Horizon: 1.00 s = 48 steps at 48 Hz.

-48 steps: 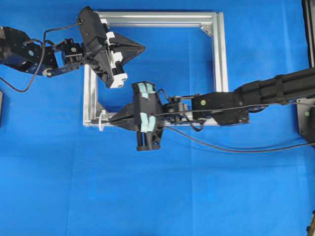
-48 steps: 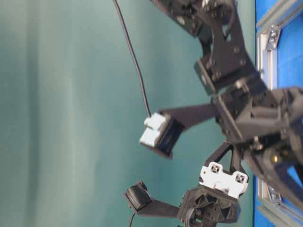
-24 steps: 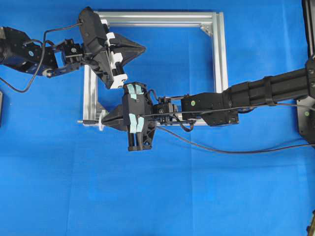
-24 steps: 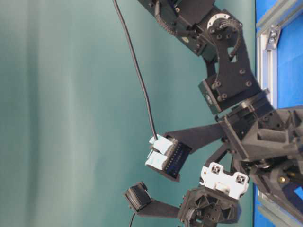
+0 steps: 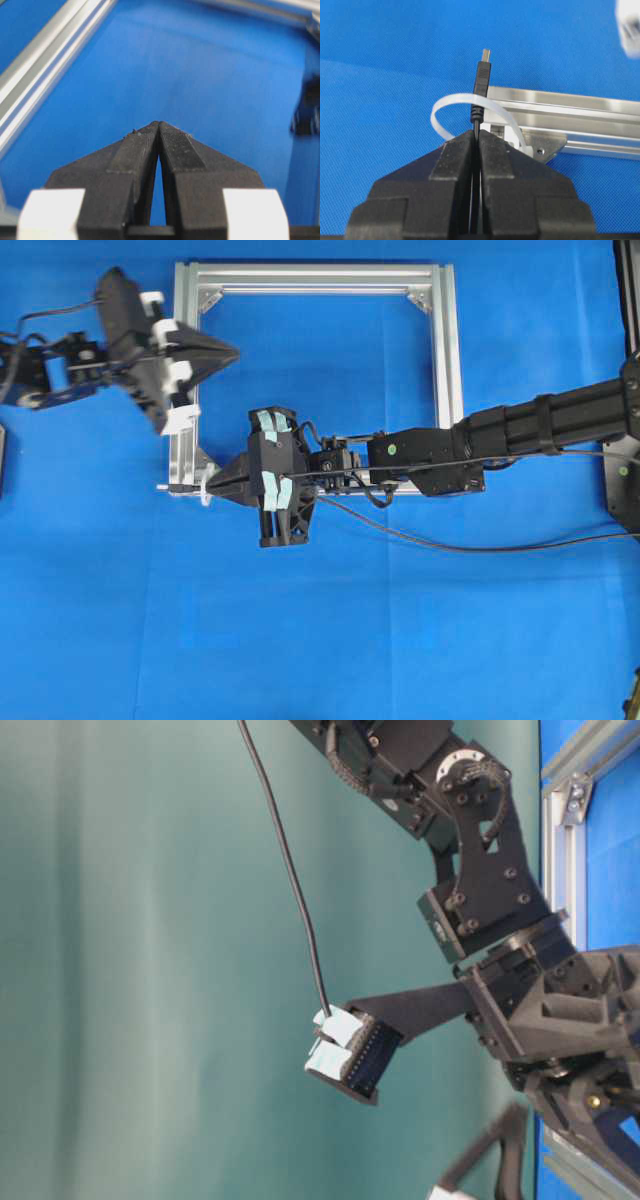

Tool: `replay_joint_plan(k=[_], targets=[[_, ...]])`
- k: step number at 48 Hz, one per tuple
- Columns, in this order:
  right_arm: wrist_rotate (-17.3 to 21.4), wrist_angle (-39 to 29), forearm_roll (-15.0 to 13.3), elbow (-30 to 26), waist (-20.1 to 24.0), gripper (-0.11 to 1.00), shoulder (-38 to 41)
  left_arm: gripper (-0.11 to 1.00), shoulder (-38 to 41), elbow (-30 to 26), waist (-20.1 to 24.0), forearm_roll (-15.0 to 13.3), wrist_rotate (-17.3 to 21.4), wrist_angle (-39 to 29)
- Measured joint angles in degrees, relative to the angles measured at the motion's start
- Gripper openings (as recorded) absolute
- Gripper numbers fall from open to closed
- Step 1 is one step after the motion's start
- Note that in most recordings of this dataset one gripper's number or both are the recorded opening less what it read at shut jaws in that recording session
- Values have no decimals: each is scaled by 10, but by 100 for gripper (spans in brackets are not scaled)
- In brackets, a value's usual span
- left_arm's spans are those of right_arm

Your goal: Insert the wire through the string loop located on the left side.

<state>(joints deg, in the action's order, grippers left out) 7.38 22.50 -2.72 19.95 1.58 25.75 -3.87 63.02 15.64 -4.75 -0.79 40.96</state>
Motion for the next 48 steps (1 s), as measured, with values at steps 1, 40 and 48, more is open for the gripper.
replay_joint_plan(k=[1,40,48], targets=[[0,0,0,0,0,0,0,0,-6,8,0,0,0,0],[-1,0,0,0,0,0,0,0,-230,185,-52,2,1,-51],[0,0,0,0,0,0,0,0,-235,185,-162,3,-2,-52]])
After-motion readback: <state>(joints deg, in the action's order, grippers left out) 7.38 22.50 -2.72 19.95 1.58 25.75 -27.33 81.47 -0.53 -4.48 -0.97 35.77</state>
